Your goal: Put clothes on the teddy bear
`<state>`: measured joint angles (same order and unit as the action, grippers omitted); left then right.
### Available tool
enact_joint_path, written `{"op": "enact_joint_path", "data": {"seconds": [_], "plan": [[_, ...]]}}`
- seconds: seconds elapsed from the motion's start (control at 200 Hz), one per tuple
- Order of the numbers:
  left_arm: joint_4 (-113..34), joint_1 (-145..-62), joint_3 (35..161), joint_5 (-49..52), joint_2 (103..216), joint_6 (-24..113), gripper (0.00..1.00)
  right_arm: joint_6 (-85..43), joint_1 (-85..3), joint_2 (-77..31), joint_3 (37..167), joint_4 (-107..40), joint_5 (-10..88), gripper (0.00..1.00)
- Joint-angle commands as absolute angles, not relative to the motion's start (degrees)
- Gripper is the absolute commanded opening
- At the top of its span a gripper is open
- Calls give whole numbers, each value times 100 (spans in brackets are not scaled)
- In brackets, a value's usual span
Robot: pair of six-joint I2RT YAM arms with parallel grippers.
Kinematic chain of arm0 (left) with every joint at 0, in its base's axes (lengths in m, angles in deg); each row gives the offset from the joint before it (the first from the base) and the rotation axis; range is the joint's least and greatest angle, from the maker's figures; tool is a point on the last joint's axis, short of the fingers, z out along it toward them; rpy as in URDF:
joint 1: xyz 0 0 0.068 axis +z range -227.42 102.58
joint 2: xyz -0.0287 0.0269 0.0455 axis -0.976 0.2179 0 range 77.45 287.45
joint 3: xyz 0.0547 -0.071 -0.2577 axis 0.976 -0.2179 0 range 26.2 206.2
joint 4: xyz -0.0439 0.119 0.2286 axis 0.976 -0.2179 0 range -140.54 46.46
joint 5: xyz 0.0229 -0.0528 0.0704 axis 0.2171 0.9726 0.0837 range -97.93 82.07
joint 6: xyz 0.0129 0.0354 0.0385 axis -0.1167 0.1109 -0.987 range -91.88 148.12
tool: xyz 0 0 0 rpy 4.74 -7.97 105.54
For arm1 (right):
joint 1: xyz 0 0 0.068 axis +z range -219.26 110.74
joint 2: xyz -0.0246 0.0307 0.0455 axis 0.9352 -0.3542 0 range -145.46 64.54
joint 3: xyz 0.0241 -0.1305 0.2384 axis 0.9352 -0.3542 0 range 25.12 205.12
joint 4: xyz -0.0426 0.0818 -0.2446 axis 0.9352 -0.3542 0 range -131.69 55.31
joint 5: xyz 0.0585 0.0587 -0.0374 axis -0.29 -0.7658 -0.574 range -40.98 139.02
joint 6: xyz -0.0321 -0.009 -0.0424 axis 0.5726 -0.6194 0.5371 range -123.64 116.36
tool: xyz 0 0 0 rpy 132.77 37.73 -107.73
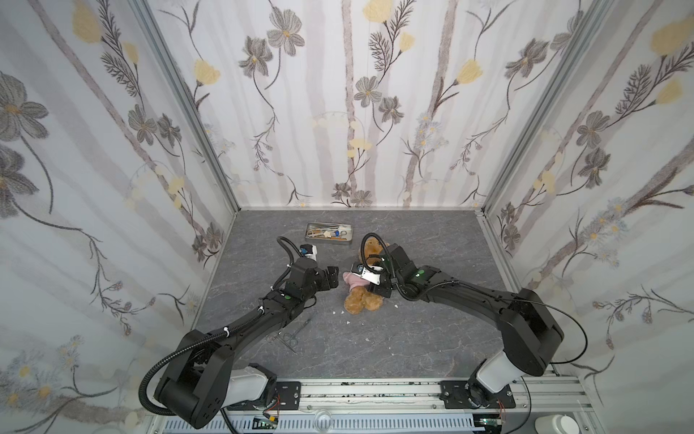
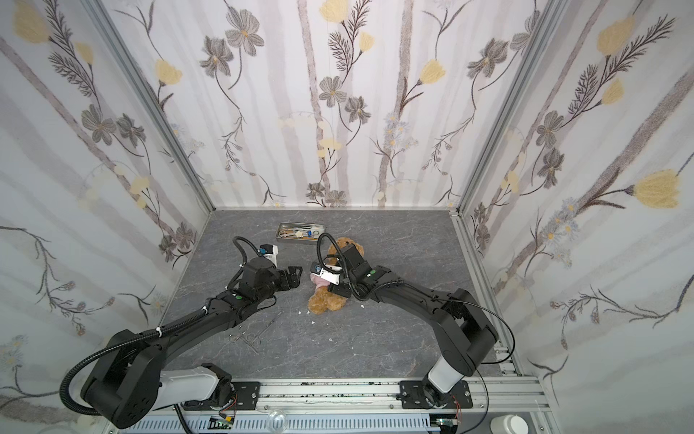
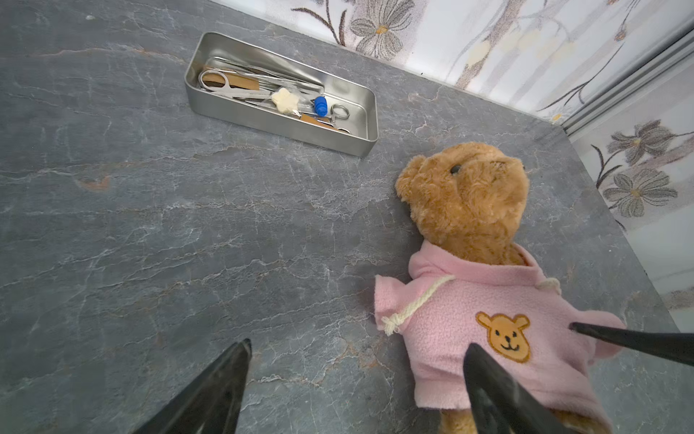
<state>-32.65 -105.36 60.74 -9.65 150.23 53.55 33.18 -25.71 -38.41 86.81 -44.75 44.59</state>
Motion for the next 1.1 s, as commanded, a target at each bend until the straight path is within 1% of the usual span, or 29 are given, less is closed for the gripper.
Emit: {"op": "enact_joint_path", "data": {"seconds": [0.0,0.075,0.115,0.225,0.3,0.535,0.674,0.754,0.834,1.094], "plan": [[-3264,-10528,5996,-1019,14980,5358,89,3722,-2575,-4082,8787,-4800,4857,56],[-3264,-10528,5927,-988,14979,5361,89,3747,-2599,-4223,8779,-4693,5051,51],[-3258,-10527,5873,-1004,14979,5346,89,3751,-2610,-4295,8770,-4612,5135,47],[-3167,-10534,5711,-906,14746,5225,87,3730,-2610,-4320,8671,-4265,5193,28],[-3009,-10552,5579,-817,14636,5176,85,3643,-2610,-4150,8520,-3985,5083,21],[-2378,-10956,5388,-808,14491,4735,84,3332,-2610,-3678,8183,-3420,4837,14],[-1677,-11422,5294,-870,14556,3931,84,3095,-2640,-3604,8145,-3304,4626,10],[-1270,-11640,5256,-998,14637,3387,85,2902,-2669,-3591,8124,-3242,4473,5],[-1117,-11679,5368,-996,14838,3031,85,2679,-2713,-3561,8121,-3188,4314,0],[-955,-11802,5830,-830,15570,2038,85,2170,-2854,-3411,8000,-2929,3786,0]]}}
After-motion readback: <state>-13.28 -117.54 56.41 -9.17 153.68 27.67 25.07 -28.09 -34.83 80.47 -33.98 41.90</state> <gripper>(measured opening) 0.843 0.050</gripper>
